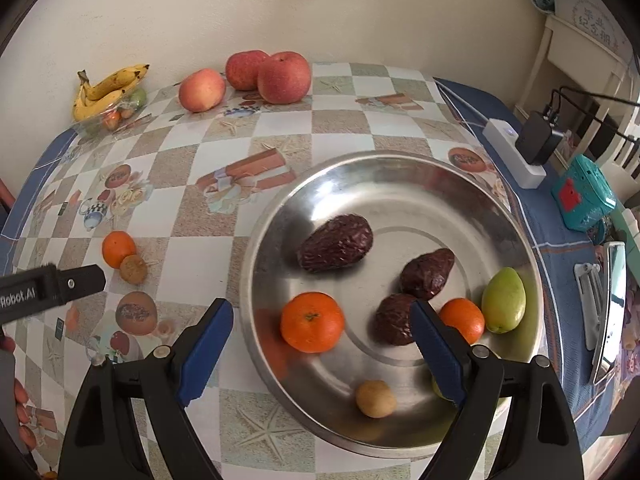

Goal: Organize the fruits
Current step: 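Release the kiwi into the bowl with the left tool while the right tool drops the tangerine in, then grasp the last tangerine with the left tool while the right tool moves to the kiwi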

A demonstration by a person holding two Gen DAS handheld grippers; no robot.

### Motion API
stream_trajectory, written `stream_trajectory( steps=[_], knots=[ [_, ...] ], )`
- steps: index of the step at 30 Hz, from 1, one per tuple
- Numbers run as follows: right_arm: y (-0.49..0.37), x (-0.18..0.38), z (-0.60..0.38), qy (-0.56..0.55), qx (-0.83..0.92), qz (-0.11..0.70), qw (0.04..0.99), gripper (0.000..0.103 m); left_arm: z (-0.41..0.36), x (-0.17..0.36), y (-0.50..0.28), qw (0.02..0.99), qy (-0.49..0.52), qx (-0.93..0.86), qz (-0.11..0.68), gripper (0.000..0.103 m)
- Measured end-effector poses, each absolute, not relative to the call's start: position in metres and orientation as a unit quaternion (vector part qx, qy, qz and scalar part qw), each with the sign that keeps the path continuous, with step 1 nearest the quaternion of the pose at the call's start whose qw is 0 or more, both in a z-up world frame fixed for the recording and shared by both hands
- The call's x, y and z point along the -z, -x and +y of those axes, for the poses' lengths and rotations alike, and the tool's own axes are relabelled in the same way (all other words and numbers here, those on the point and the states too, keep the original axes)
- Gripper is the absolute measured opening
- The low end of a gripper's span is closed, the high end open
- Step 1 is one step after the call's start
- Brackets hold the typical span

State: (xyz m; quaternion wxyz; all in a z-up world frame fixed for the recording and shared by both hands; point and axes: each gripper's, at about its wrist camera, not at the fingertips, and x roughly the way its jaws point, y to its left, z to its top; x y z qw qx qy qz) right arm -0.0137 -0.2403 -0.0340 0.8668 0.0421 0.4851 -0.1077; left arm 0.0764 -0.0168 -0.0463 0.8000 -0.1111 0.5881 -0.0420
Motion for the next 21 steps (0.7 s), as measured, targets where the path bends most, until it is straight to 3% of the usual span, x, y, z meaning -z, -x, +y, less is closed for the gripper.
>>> stream_trajectory(
  steps=[21],
  knots=[
    [-0.019,0.017,-0.181,-0.028,0.058,0.486,0.872,0.090,0.040,0.024,-0.107,0.832,0.126,-0.008,0.541,0.103]
  ],
)
